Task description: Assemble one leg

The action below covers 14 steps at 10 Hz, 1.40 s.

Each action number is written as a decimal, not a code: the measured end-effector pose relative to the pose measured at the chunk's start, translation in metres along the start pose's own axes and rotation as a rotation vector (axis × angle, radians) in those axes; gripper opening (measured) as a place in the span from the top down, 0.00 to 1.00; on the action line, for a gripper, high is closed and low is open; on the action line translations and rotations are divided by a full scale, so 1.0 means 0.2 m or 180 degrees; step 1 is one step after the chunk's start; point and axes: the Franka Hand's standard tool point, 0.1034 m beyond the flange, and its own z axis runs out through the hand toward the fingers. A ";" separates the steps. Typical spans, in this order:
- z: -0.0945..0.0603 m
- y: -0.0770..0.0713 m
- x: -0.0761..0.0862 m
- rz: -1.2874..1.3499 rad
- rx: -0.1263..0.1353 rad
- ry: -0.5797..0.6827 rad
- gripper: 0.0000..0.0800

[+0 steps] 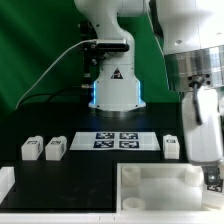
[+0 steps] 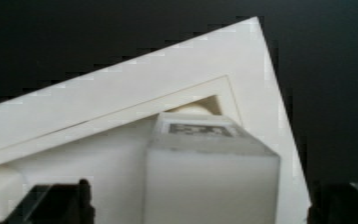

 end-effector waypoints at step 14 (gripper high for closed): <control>0.01 0.01 -0.03 -0.2017 -0.0318 0.0184 0.63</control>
Offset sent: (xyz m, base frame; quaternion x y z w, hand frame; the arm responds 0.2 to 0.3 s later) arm 0.0000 0.0000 0.0000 0.0000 0.0000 -0.2667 0.9638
